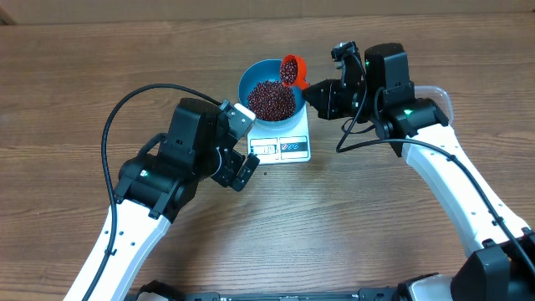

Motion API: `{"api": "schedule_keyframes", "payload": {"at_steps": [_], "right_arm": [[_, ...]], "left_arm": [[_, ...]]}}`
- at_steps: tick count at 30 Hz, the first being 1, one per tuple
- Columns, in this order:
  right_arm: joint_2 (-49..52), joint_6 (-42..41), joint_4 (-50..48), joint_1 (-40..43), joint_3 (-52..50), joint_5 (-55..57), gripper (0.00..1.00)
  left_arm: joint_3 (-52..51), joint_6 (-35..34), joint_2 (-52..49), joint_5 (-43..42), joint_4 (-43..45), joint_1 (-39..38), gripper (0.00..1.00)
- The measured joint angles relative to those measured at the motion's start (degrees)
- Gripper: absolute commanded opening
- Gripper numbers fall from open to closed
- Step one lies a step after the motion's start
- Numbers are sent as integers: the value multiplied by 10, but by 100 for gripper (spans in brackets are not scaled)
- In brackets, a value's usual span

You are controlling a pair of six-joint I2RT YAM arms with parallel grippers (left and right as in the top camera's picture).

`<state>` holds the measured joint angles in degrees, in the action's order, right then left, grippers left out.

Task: Scoop item into bowl and weigh 150g on scale
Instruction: 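Tilt scoop slowly with right gripper, trickling beans into bowl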

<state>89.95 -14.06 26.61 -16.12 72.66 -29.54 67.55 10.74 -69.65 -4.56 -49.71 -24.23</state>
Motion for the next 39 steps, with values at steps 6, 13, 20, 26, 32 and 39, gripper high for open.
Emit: {"api": "schedule_keyframes", "payload": {"at_steps": [6, 13, 20, 26, 32, 39], "right_arm": [[0, 9, 0, 0, 0, 5, 4], [0, 54, 0, -10, 0, 26, 4], [0, 62, 0, -13, 0, 49, 4], [0, 64, 0, -13, 0, 54, 4], [0, 64, 0, -13, 0, 56, 4], [0, 114, 7, -27, 0, 50, 4]], "left_arm": [[0, 0, 0, 0, 0, 0, 100], [0, 0, 0, 0, 0, 0, 100], [0, 0, 0, 0, 0, 0, 100], [0, 0, 0, 0, 0, 0, 100], [0, 0, 0, 0, 0, 0, 100], [0, 0, 0, 0, 0, 0, 100]]}}
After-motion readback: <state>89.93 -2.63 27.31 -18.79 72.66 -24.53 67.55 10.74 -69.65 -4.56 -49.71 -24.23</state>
